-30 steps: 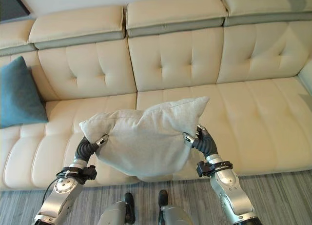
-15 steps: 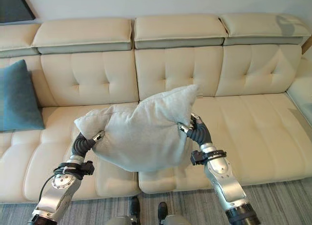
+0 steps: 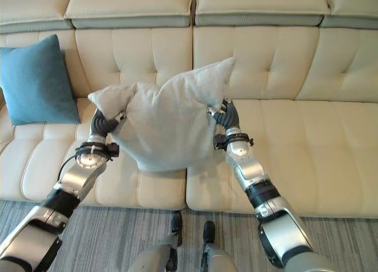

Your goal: Pick up all the scattered cushions and arrange them neatly on the sofa.

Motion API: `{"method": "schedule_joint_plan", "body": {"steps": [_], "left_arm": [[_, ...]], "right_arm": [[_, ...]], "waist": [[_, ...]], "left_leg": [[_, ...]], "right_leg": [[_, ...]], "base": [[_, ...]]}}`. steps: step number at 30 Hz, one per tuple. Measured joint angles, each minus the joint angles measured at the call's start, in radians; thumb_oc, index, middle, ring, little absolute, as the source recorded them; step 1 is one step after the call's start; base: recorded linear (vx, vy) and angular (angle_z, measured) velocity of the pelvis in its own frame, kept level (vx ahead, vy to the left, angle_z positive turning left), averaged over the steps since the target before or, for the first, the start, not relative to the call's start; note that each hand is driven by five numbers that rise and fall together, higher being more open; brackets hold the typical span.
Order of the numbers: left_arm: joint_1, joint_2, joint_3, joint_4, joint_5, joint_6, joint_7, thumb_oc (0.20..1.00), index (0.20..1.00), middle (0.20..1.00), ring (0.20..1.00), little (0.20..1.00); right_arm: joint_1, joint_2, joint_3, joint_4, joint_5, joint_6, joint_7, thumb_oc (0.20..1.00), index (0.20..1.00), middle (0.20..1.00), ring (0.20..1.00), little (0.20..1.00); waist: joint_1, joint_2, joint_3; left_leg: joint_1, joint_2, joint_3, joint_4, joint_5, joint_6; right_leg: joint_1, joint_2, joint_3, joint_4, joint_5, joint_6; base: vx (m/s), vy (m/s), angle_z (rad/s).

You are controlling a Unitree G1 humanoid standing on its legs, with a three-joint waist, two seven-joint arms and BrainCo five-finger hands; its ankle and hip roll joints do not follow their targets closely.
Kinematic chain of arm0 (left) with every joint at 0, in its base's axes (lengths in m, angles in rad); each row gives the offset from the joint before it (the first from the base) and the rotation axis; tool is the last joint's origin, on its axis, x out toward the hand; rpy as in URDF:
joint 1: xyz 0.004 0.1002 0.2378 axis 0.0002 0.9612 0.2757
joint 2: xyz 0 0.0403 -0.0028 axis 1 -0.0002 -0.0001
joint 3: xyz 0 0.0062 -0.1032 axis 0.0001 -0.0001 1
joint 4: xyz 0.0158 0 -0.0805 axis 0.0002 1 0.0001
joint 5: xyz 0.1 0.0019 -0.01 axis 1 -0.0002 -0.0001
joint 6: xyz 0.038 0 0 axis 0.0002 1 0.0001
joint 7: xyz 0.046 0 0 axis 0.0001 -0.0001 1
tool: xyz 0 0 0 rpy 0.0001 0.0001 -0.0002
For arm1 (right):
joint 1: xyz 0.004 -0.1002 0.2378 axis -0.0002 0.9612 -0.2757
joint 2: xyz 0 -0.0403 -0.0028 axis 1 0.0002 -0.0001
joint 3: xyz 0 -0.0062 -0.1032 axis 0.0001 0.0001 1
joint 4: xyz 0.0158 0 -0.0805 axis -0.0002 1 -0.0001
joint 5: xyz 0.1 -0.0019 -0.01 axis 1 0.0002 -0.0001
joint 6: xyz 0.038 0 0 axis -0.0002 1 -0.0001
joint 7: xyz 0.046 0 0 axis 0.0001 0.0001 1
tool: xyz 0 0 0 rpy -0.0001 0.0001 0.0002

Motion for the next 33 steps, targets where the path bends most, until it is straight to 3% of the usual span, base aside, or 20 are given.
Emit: {"method": "schedule_joint_plan", "body": {"steps": [3,4,6,7,8,9,10,21,24,27,29,31,32,33], "left_arm": [[-0.152,0.015,-0.025,0.059,0.000,-0.005,0.018,0.200,0.200,0.200,0.200,0.200],[-0.184,0.014,-0.027,0.078,0.000,-0.015,0.024,0.366,0.366,0.366,0.366,0.366],[-0.235,0.014,-0.046,0.144,0.001,-0.033,0.025,0.602,0.602,0.602,0.602,0.602],[-0.275,0.015,-0.057,0.181,0.001,-0.029,0.025,1.000,1.000,1.000,1.000,1.000],[-0.296,0.015,-0.067,0.206,0.005,-0.032,0.033,1.000,1.000,1.000,1.000,1.000],[-0.318,0.016,-0.072,0.227,0.005,-0.032,0.038,1.000,1.000,1.000,1.000,1.000],[-0.353,0.018,-0.073,0.240,0.011,-0.030,0.051,1.000,1.000,1.000,1.000,1.000],[-0.417,0.141,-0.049,0.248,0.005,-0.038,0.056,1.000,1.000,1.000,1.000,1.000],[-0.361,0.182,0.035,0.203,-0.025,-0.056,0.022,1.000,1.000,1.000,1.000,1.000],[-0.258,0.242,0.108,0.185,-0.047,-0.060,0.003,1.000,1.000,1.000,1.000,1.000],[-0.149,0.259,0.184,0.083,-0.060,-0.067,-0.008,1.000,1.000,1.000,1.000,1.000],[0.103,0.250,0.326,-0.130,-0.074,-0.074,-0.044,1.000,1.000,1.000,1.000,1.000],[0.167,0.240,0.347,-0.163,-0.078,-0.074,-0.058,1.000,1.000,1.000,1.000,1.000],[0.332,0.179,0.448,-0.283,-0.079,-0.077,-0.105,1.000,1.000,1.000,1.000,1.000]], "right_arm": [[-0.148,-0.023,0.018,0.071,-0.001,-0.006,-0.048,0.200,0.200,0.200,0.200,0.200],[-0.175,-0.038,0.040,0.084,-0.003,-0.015,-0.063,0.200,0.200,0.200,0.200,0.200],[-0.223,-0.041,0.064,0.145,-0.004,-0.020,-0.075,0.200,0.200,0.200,0.200,0.200],[-0.258,-0.049,0.079,0.172,-0.004,-0.014,-0.080,0.225,0.225,0.225,0.225,0.225],[-0.274,-0.049,0.086,0.192,-0.006,-0.015,-0.088,0.398,0.398,0.398,0.398,0.398],[-0.291,-0.050,0.090,0.207,-0.005,-0.015,-0.093,0.736,0.736,0.736,0.736,0.736],[-0.316,-0.062,0.097,0.211,-0.007,-0.016,-0.106,1.000,1.000,1.000,1.000,1.000],[-0.371,-0.157,0.113,0.171,-0.033,-0.019,-0.139,1.000,1.000,1.000,1.000,1.000],[-0.357,-0.209,0.107,0.110,-0.034,-0.017,-0.131,1.000,1.000,1.000,1.000,1.000],[-0.281,-0.252,0.023,0.020,-0.034,-0.016,-0.121,1.000,1.000,1.000,1.000,1.000],[-0.197,-0.262,-0.054,-0.083,-0.035,-0.023,-0.111,1.000,1.000,1.000,1.000,1.000],[0.017,-0.265,-0.169,-0.275,-0.055,-0.023,-0.072,1.000,1.000,1.000,1.000,1.000],[0.077,-0.261,-0.189,-0.303,-0.065,-0.022,-0.060,1.000,1.000,1.000,1.000,1.000],[0.256,-0.222,-0.288,-0.442,-0.099,-0.017,-0.008,1.000,1.000,1.000,1.000,1.000]], "waist": [[0.010,0.034,0.020],[0.011,0.038,0.024],[0.010,0.036,0.027],[0.010,0.036,0.037],[0.009,0.035,0.038],[0.009,0.034,0.039],[0.006,0.032,0.053],[-0.017,-0.008,0.078],[-0.024,-0.020,0.086],[-0.040,-0.043,0.092],[-0.042,-0.052,0.091],[-0.041,-0.069,0.091],[-0.042,-0.073,0.092],[-0.046,-0.084,0.095]], "left_leg": [[-0.063,0.004,0.001,-0.010,0.035,0.024],[-0.078,0.005,0.000,-0.011,0.041,0.029],[-0.100,0.006,-0.004,-0.011,0.047,0.032],[-0.111,0.007,-0.011,-0.012,0.049,0.034],[-0.127,0.008,-0.015,-0.010,0.049,0.034],[-0.140,0.008,-0.020,-0.009,0.050,0.033],[-0.166,0.012,-0.022,-0.012,0.054,0.038],[-0.223,0.013,-0.041,-0.011,0.055,0.039],[-0.196,0.013,-0.051,-0.011,0.055,0.039],[-0.140,0.013,-0.054,-0.012,0.054,0.039],[-0.120,0.013,-0.054,-0.013,0.054,0.039],[-0.072,0.010,-0.052,-0.027,0.054,0.039],[-0.059,0.009,-0.052,-0.031,0.054,0.038],[-0.019,0.004,-0.051,-0.032,0.052,0.038]], "right_leg": [[-0.073,0.003,-0.005,0.011,0.018,-0.008],[-0.091,0.003,-0.006,0.015,0.017,-0.007],[-0.115,0.005,-0.004,0.020,0.012,-0.006],[-0.130,0.006,-0.004,0.024,0.010,-0.007],[-0.146,0.006,-0.004,0.027,0.008,-0.008],[-0.160,0.007,-0.005,0.029,0.007,-0.008],[-0.188,0.011,-0.005,0.030,0.008,-0.010],[-0.242,0.013,-0.004,0.032,0.008,-0.009],[-0.214,0.013,-0.003,0.030,0.007,-0.007],[-0.158,0.013,0.000,0.028,0.001,0.002],[-0.132,0.013,0.002,0.016,-0.001,0.006],[-0.073,0.012,0.005,-0.021,-0.001,0.006],[-0.056,0.012,0.005,-0.029,-0.001,0.006],[-0.008,0.008,0.005,-0.048,-0.001,0.006]], "base": [[-0.01,0.000,-0.01],[0.00,0.000,0.00],[-0.01,-0.012,-0.04],[0.00,0.000,0.00],[0.00,0.000,0.00],[0.02,-0.031,0.00],[0.01,-0.031,0.01],[0.02,-0.004,0.01],[0.01,0.004,0.01],[0.03,0.016,0.03],[0.08,0.033,0.02],[0.11,0.033,0.01],[0.10,0.035,0.07],[0.08,0.036,0.05]]}}
